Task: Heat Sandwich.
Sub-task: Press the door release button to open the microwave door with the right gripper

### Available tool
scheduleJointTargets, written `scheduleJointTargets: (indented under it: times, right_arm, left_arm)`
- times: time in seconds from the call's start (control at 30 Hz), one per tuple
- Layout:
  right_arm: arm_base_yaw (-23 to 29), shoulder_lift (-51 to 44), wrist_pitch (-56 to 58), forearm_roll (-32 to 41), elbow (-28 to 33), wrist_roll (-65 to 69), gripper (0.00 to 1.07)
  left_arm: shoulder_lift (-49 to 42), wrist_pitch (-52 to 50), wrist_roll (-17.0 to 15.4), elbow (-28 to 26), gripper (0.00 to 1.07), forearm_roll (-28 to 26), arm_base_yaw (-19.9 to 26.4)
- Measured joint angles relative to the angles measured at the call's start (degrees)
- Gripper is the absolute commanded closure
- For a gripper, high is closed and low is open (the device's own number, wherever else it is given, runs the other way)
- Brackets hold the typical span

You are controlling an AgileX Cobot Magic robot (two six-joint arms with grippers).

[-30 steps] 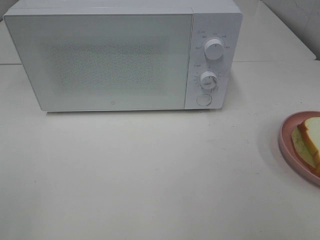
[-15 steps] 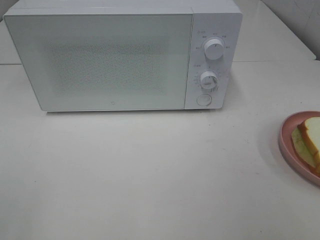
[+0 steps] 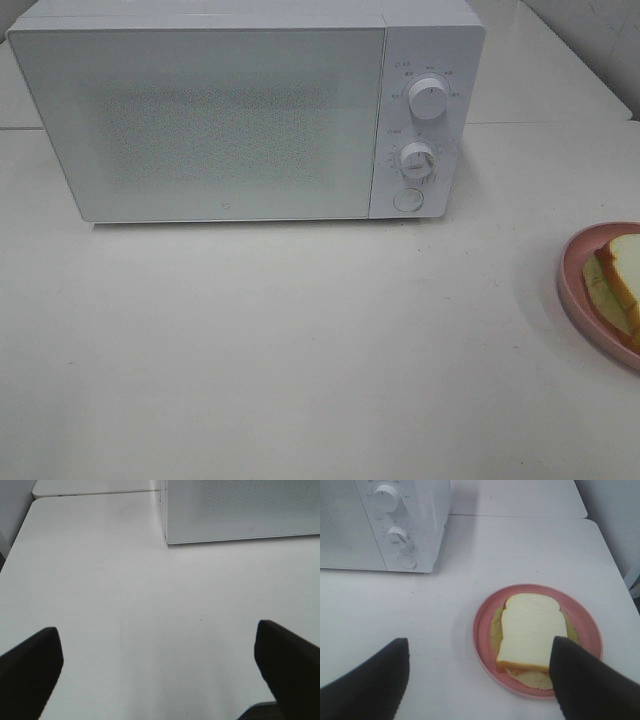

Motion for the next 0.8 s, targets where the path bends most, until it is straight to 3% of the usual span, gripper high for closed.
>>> scheduleJointTargets:
  times: [0.8]
  right_arm:
    - [0.0,22.0,-20.0,0.17,0.0,0.0,0.32]
  left_arm:
    - [0.0,0.0,0.0,0.0,0.07,0.0,0.0]
